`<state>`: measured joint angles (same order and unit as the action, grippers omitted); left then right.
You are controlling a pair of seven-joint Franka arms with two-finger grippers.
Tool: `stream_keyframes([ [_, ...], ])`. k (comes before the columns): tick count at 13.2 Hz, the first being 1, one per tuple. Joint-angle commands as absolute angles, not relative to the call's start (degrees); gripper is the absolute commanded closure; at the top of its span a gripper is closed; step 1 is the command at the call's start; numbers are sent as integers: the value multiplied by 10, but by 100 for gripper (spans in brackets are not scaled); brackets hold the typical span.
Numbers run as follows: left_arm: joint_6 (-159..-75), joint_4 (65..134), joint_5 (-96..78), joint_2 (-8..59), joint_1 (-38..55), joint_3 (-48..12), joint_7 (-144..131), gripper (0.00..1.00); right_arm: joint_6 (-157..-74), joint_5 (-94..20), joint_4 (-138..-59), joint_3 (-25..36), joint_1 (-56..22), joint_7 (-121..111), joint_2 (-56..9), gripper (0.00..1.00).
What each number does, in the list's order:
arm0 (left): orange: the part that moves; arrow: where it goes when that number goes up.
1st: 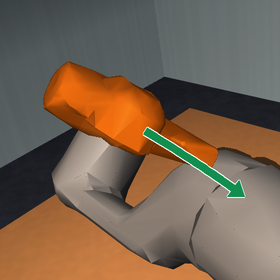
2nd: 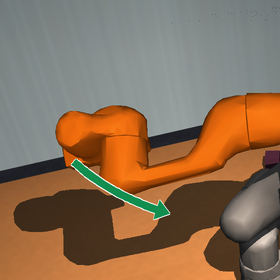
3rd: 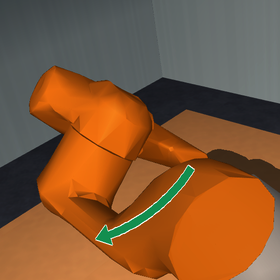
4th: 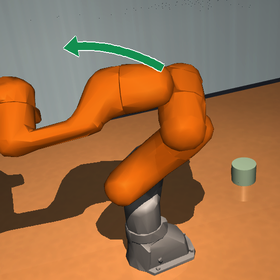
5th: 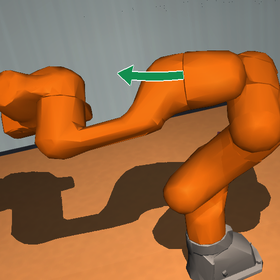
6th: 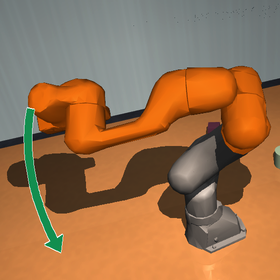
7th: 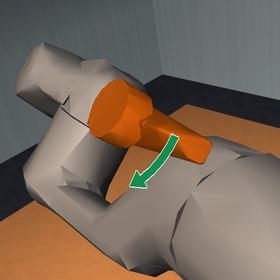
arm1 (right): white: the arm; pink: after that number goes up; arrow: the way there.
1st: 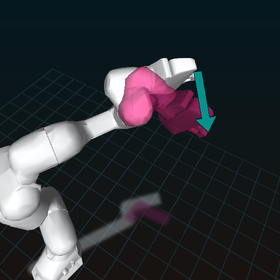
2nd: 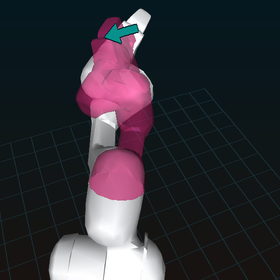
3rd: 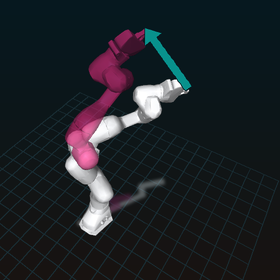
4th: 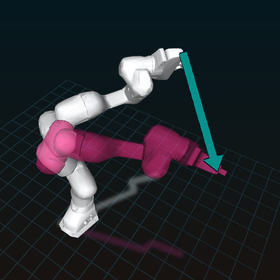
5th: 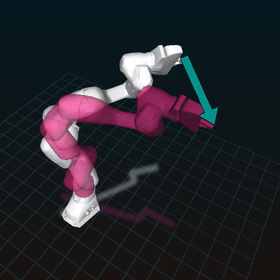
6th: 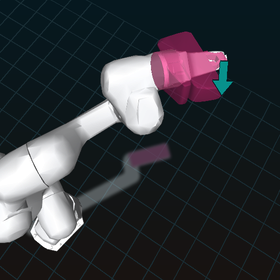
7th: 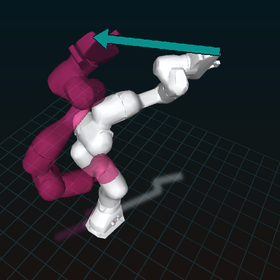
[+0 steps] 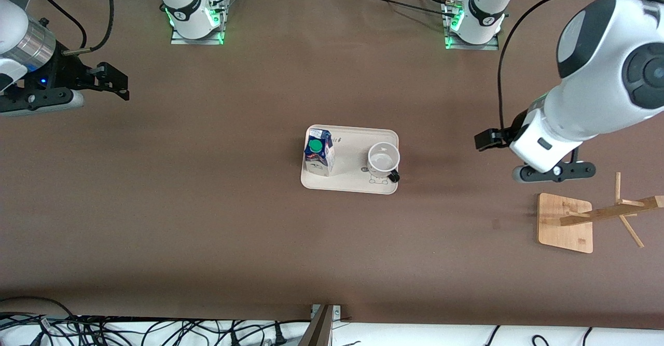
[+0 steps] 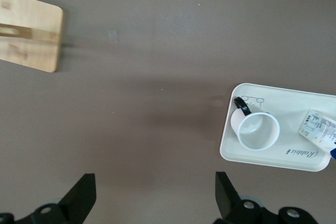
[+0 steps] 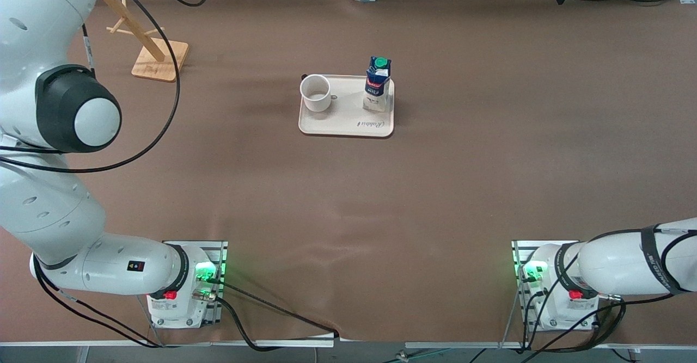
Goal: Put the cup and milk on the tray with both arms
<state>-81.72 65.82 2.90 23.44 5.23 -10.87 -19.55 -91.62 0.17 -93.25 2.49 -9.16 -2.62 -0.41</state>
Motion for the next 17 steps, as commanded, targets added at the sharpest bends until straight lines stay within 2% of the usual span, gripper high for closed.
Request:
stream_keyframes([
  [1, -801, 648, 40, 214, 27, -107, -122, 0, -912, -7, -910, 24, -94, -25, -7, 0],
  [3, -825, 719, 36, 176, 13, -96, -40, 0, -912, -8, -908, 22, -96, -24, -8, 0],
  [4, -870, 770, 13, 144, 8, -65, -5, 0, -912, -8, -907, 19, -96, -23, -8, 0],
  [6, -994, 921, -18, 56, 4, -38, 34, 0, -915, -5, -907, 19, -99, -25, -8, 0],
  [7, -1031, 983, -18, 11, 2, -37, 32, 0, -916, -5, -907, 19, -98, -25, -8, 0],
  [8, -1035, 1017, -18, -18, 3, -37, 30, 0, -916, -5, -907, 20, -98, -25, -8, 0],
  [11, -1034, 1017, -6, -25, 13, -33, 29, 0, -913, -3, -908, 20, -99, -25, -7, 0],
  [13, -990, 1003, 28, -24, 36, -27, 27, 0, -912, -7, -908, 22, -97, -25, -8, 0],
  [17, -961, 979, 19, -6, 29, -27, 26, 0, -910, -6, -910, 23, -96, -25, -8, 0],
])
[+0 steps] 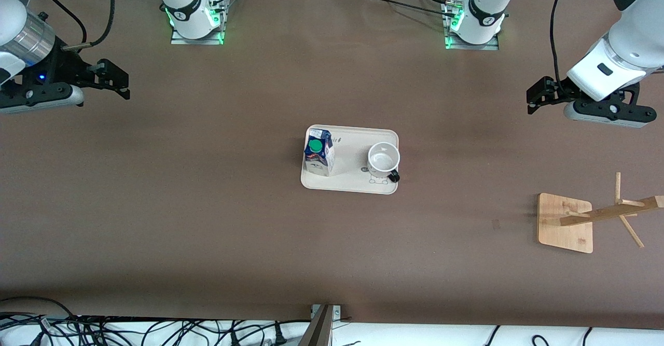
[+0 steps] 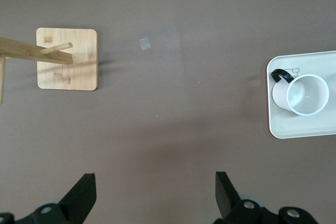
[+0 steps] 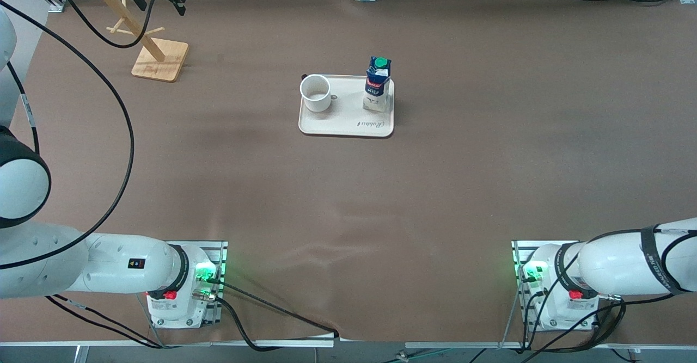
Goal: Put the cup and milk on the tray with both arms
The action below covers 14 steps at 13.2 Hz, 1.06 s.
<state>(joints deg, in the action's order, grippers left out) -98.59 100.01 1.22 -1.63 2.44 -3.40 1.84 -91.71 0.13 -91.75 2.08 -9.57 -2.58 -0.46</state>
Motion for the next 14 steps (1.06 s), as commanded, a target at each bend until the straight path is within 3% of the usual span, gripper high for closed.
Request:
stream_keyframes([
  [1, -953, 970, 19, -3, 29, -30, 26, 0, -911, -6, -909, 23, -96, -25, -8, 0],
  [14, -931, 934, 12, 23, 30, -31, 29, 0, -916, -1, -908, 19, -106, -25, -7, 0],
])
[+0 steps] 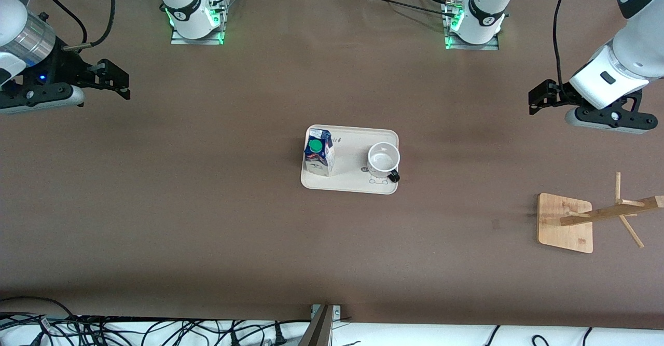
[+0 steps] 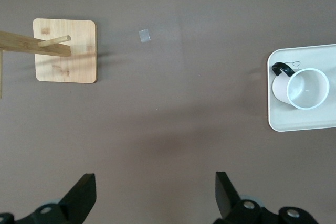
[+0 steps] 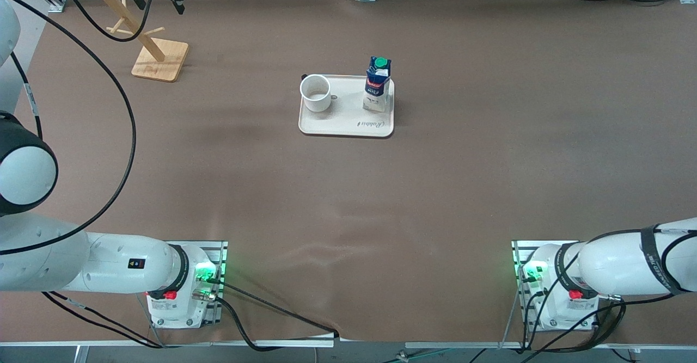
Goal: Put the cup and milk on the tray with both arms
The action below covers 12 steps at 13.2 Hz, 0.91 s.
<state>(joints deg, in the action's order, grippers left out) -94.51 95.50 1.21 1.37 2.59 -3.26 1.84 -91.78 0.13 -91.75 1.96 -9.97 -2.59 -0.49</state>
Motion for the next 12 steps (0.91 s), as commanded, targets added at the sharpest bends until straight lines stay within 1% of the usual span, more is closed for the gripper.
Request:
stream_keyframes([
  [1, -931, 934, 12, 23, 30, -31, 29, 0, -916, -1, -908, 19, -106, -25, -7, 0],
  [12, -930, 934, 12, 23, 29, -31, 31, 0, -919, 0, -908, 22, -101, -29, -8, 0],
])
